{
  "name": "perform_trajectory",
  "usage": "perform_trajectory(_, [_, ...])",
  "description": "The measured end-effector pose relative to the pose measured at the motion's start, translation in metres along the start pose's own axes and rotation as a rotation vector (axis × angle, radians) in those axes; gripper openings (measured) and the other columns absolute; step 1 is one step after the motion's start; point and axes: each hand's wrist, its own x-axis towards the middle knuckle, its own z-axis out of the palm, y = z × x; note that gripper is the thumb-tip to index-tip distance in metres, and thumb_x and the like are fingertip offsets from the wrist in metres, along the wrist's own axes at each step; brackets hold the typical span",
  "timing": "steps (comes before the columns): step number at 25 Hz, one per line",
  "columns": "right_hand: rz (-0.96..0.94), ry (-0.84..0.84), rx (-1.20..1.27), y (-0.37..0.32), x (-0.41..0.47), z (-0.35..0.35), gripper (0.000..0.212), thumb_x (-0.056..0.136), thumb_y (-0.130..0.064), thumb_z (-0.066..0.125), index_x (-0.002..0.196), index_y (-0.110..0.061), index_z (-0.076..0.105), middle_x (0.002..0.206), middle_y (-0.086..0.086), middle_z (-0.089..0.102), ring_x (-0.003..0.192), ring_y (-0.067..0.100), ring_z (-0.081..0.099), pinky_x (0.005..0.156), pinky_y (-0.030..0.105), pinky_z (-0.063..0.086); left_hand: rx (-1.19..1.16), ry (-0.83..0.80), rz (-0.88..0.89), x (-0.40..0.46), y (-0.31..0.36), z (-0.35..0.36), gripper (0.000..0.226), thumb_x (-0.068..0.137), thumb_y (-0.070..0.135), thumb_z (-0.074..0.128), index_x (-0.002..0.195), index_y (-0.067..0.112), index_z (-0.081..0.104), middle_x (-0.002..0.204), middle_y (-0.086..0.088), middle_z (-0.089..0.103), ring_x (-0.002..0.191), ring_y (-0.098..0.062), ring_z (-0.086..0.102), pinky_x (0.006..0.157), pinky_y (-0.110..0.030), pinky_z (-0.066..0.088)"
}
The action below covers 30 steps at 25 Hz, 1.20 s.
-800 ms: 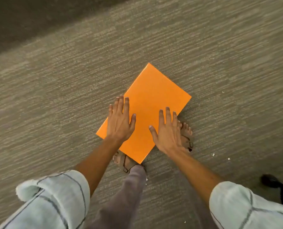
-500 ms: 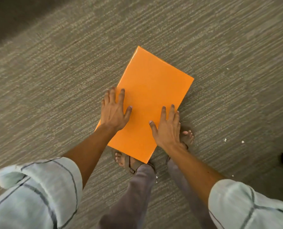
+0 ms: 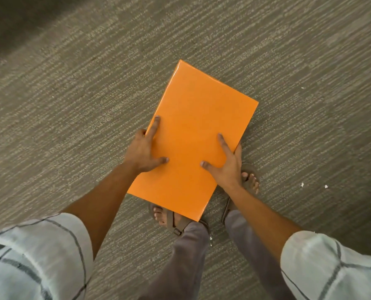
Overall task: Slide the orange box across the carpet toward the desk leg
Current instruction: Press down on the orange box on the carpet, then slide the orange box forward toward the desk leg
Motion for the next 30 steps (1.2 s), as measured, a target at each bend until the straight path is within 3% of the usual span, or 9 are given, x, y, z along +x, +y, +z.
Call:
perform_trajectory(6, [-0.169, 0.018, -0.09, -0.078, 0.007, -0.029, 0.088, 0.076, -0.033, 0.083, 0.15, -0.036, 0.034, 0.166, 0.007, 0.004, 0.152, 0.028, 0.013, 0.117, 0.055, 0.031, -0.226, 0.124, -0.114, -0.034, 0.014, -0.048, 0.129, 0.065, 0.04, 0.087, 0.151, 0.045, -0.009, 0.147, -0.021, 0.029, 0.128, -0.042, 0.042, 0.103, -0.05, 0.042])
perform_trajectory(10, [-0.284, -0.002, -0.158, -0.178, 0.014, -0.052, 0.089, 0.073, -0.034, 0.085, 0.148, -0.036, 0.038, 0.166, 0.007, 0.009, 0.152, 0.029, 0.016, 0.116, 0.057, 0.031, -0.323, 0.251, -0.14, -0.055, 0.023, -0.122, 0.131, 0.062, 0.04, 0.088, 0.15, 0.046, -0.009, 0.141, -0.02, 0.032, 0.12, -0.04, 0.048, 0.1, -0.048, 0.045])
perform_trajectory(14, [-0.467, -0.023, -0.17, -0.29, 0.041, -0.072, 0.082, 0.068, -0.035, 0.088, 0.141, -0.031, 0.05, 0.163, 0.008, 0.018, 0.149, 0.029, 0.024, 0.116, 0.054, 0.034, -0.382, 0.352, -0.147, -0.052, 0.028, -0.213, 0.135, 0.058, 0.042, 0.09, 0.149, 0.048, -0.009, 0.143, -0.017, 0.031, 0.123, -0.039, 0.047, 0.102, -0.047, 0.044])
perform_trajectory(22, [-0.735, -0.158, -0.318, -0.504, 0.17, -0.085, 0.079, 0.068, -0.037, 0.088, 0.138, -0.032, 0.052, 0.166, 0.004, 0.016, 0.149, 0.027, 0.026, 0.116, 0.053, 0.035, -0.492, 0.477, -0.199, 0.016, 0.038, -0.377, 0.136, 0.058, 0.036, 0.091, 0.15, 0.046, -0.009, 0.146, -0.014, 0.032, 0.129, -0.037, 0.043, 0.106, -0.047, 0.042])
perform_trajectory(30, [-0.808, -0.313, -0.44, -0.641, 0.293, -0.074, 0.095, 0.061, -0.05, 0.087, 0.144, -0.028, 0.046, 0.167, 0.0, 0.006, 0.15, 0.026, 0.021, 0.118, 0.046, 0.032, -0.552, 0.51, -0.19, 0.127, 0.021, -0.485, 0.136, 0.057, 0.037, 0.092, 0.153, 0.04, -0.004, 0.154, -0.008, 0.035, 0.141, -0.032, 0.034, 0.111, -0.045, 0.037])
